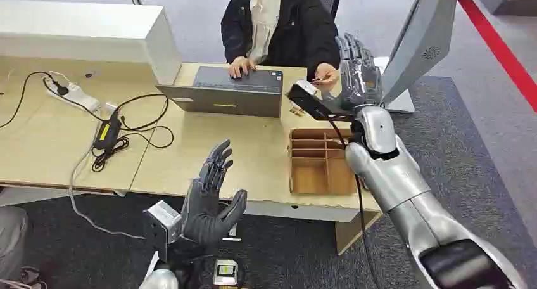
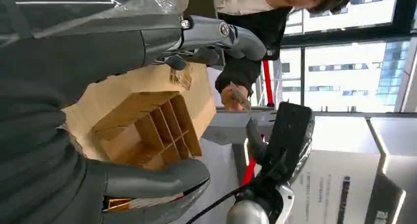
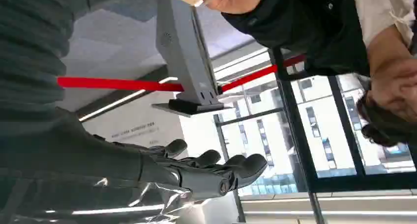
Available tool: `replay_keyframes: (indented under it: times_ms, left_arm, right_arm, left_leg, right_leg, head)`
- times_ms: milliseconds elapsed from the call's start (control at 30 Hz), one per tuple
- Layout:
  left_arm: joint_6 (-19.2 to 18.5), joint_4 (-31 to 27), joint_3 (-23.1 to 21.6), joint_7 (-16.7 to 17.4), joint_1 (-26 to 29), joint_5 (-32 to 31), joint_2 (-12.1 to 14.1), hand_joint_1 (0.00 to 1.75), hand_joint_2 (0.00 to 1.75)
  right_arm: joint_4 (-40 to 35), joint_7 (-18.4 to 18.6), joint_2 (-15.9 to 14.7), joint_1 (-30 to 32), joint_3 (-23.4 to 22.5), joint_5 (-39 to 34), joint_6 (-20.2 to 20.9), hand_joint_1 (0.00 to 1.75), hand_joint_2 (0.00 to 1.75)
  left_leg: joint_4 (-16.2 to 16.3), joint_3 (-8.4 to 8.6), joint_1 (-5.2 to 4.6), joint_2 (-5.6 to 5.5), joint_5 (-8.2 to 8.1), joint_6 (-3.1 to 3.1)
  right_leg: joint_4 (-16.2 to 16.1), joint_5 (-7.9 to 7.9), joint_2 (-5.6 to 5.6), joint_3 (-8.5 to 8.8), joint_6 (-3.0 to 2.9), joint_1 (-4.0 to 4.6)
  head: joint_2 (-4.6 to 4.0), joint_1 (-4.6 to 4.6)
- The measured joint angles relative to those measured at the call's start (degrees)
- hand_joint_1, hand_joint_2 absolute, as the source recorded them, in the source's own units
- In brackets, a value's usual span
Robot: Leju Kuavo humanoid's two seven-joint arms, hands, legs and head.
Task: Pass the card to the sensor for recognition and then transmit it.
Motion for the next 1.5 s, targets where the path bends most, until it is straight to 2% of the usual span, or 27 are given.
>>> replay_keyframes:
  times_ms: [367, 700, 733, 1500]
  left_arm:
    - [-1.2, 0.1, -0.3, 0.7, -0.1, 0.0, 0.1, 0.0, 1.75]
    - [-1.5, 0.2, -0.3, 1.0, -0.2, -0.1, 0.2, 0.0, 1.75]
    - [-1.7, 0.2, -0.3, 1.0, -0.3, -0.1, 0.2, 0.0, 1.75]
    - [-1.9, 0.4, -0.4, 1.4, -1.1, -0.2, 0.2, 0.0, 1.75]
  right_arm:
    - [13.4, 0.6, 2.3, -6.4, 4.6, -1.4, -0.7, 0.0, 1.75]
    - [18.0, 0.7, 3.0, -7.4, 6.2, -2.5, -1.9, 0.0, 1.75]
    - [18.3, 0.7, 3.0, -7.5, 6.3, -2.6, -2.0, 1.73, 1.75]
    - [19.7, -0.8, 3.0, -8.1, 7.1, -5.8, -4.8, 1.75, 1.75]
  left_leg:
    - [0.0, 0.0, 0.0, 0.01, 0.0, 0.0]
    - [0.0, 0.01, 0.0, 0.03, 0.0, 0.0]
    - [0.0, 0.01, 0.0, 0.03, 0.0, 0.0]
    - [0.0, 0.01, 0.0, 0.04, 0.01, 0.0]
  right_leg:
    - [0.0, 0.0, 0.0, -0.02, 0.0, 0.0]
    - [0.0, 0.0, 0.01, -0.03, 0.0, 0.0]
    - [0.0, 0.0, 0.01, -0.03, 0.0, 0.0]
    - [0.0, 0.01, 0.01, -0.04, 0.0, 0.0]
  head:
    - [0.0, 0.0]
    - [0.0, 0.0]
    - [0.0, 0.0]
    - [0.0, 0.0]
